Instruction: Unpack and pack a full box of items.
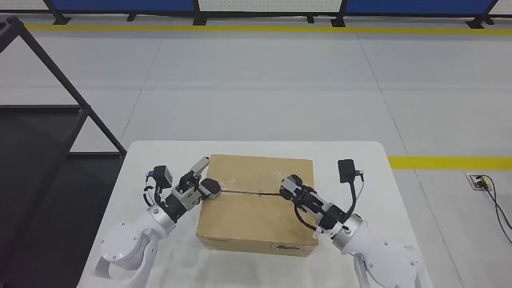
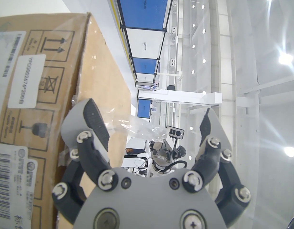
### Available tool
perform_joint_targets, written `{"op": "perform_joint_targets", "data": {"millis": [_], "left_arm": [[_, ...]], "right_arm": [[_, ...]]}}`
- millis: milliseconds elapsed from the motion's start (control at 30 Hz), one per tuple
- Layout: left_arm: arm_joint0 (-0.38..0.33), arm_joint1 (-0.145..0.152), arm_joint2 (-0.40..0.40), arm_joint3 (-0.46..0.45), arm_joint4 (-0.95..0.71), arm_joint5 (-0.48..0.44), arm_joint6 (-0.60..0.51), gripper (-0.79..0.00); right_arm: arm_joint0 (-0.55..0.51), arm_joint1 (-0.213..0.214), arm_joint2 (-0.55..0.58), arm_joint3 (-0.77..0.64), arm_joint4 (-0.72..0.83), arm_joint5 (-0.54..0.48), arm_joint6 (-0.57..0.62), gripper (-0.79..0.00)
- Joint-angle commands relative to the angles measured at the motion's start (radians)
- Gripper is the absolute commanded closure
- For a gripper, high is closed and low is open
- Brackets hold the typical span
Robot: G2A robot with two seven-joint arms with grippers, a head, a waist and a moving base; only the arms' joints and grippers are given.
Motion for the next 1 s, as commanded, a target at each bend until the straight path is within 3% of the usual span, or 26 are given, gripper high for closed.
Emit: {"op": "perform_joint_targets", "data": {"millis": [0,400,700,967], "left_arm": [[0.000,0.000,0.000,0.001,-0.003,-0.002,-0.002,-0.785],[0.001,0.003,-0.008,0.012,-0.008,-0.007,-0.016,-0.785],[0.007,0.005,-0.012,0.004,-0.008,-0.007,-0.020,-0.785],[0.012,0.006,-0.010,-0.001,-0.008,-0.009,-0.023,-0.785]], "right_arm": [[-0.005,0.002,-0.009,-0.009,0.005,-0.001,-0.005,0.000],[-0.007,0.006,-0.026,-0.020,-0.030,0.019,-0.011,0.000],[-0.082,0.011,-0.045,-0.096,0.041,-0.016,-0.100,0.000],[-0.121,0.015,-0.052,-0.134,0.100,0.063,-0.162,0.000]]}}
